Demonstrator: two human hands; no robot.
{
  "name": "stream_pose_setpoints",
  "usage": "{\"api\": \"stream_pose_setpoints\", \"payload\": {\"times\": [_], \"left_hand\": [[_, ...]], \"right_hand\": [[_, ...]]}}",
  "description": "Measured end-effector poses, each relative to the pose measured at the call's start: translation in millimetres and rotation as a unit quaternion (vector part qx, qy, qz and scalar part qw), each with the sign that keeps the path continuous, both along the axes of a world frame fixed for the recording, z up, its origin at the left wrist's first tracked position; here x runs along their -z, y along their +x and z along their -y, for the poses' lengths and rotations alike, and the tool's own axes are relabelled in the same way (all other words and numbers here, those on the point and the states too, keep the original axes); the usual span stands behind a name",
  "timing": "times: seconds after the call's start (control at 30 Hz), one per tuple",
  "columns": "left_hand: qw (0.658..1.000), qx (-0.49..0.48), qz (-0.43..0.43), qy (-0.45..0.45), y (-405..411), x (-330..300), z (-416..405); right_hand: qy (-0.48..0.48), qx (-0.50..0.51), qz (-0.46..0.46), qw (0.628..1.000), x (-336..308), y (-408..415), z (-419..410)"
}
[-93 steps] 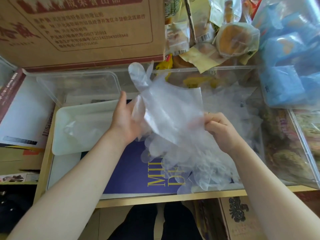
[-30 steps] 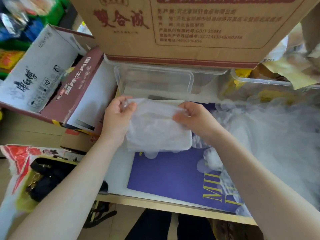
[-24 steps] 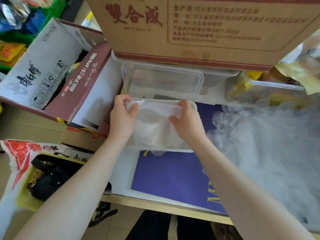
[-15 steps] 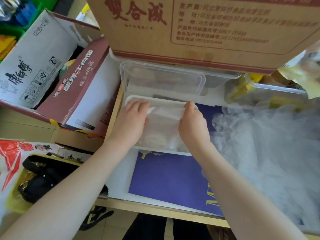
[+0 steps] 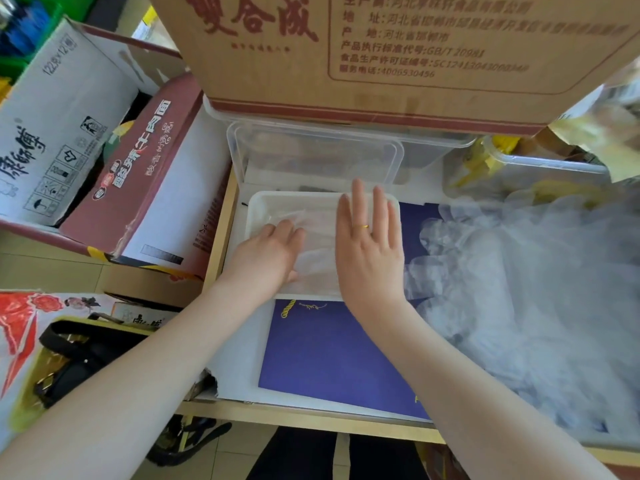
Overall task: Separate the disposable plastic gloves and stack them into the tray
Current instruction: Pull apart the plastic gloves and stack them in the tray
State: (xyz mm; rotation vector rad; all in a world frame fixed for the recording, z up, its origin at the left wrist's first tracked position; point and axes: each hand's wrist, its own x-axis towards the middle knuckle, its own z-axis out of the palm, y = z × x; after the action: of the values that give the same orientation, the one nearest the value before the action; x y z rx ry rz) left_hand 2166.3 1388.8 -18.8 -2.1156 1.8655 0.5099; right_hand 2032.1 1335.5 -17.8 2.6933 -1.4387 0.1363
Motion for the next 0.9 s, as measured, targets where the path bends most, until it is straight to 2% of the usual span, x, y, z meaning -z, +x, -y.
{"api": "stream_pose_setpoints", "payload": {"times": [0.03, 0.07, 0.13, 0.17, 0.2, 0.33, 0.47, 0.6, 0.7, 0.77, 0.83, 0.9], "left_hand": [[1.000, 0.005, 0.012, -0.006, 0.2, 3.1, 0.4], [0.999, 0.018, 0.024, -0.032, 1.5, 4.6, 0.1], [0.995, 0.059, 0.046, -0.071, 4.6, 5.2, -1.1], [0.991, 0.073, 0.065, -0.094, 6.9, 10.9, -2.6], [0.988, 0.079, 0.077, -0.109, 8.0, 13.1, -2.7], [0.991, 0.101, 0.074, -0.054, 7.0, 10.4, 4.5], [0.992, 0.091, 0.084, -0.018, 9.8, 9.2, 10.7], [0.993, 0.087, 0.080, 0.015, 11.4, 5.3, 21.4], [0.995, 0.070, 0.056, 0.044, 11.5, -3.2, 29.4], [0.996, 0.050, 0.051, 0.052, 4.9, -14.0, 30.8], [0.997, 0.059, 0.059, 0.000, -8.6, -28.7, 29.9], [0.995, 0.065, 0.025, -0.076, -25.4, -37.7, 26.3]], "right_hand": [[-0.026, -0.041, -0.002, 0.999, 3.1, -1.1, -1.1], [0.008, -0.092, -0.017, 0.996, 3.9, -2.4, 0.7], [0.156, -0.186, -0.069, 0.968, 5.8, -5.0, 9.5], [0.233, -0.199, -0.104, 0.946, 6.2, -7.4, 16.1], [0.262, -0.197, -0.127, 0.936, 5.2, -10.1, 22.5], [0.222, -0.205, -0.165, 0.939, 4.4, -23.3, 38.8], [0.137, -0.221, -0.202, 0.944, 6.3, -38.9, 52.6], [0.116, -0.208, -0.206, 0.949, 13.8, -38.4, 54.1], [0.133, -0.212, -0.153, 0.956, 13.4, -41.7, 53.3], [0.165, -0.220, -0.045, 0.960, 7.7, -54.1, 49.3], [0.192, -0.166, 0.122, 0.960, 1.4, -76.7, 40.6], [0.200, -0.076, 0.211, 0.954, 1.2, -107.4, 32.6]]}}
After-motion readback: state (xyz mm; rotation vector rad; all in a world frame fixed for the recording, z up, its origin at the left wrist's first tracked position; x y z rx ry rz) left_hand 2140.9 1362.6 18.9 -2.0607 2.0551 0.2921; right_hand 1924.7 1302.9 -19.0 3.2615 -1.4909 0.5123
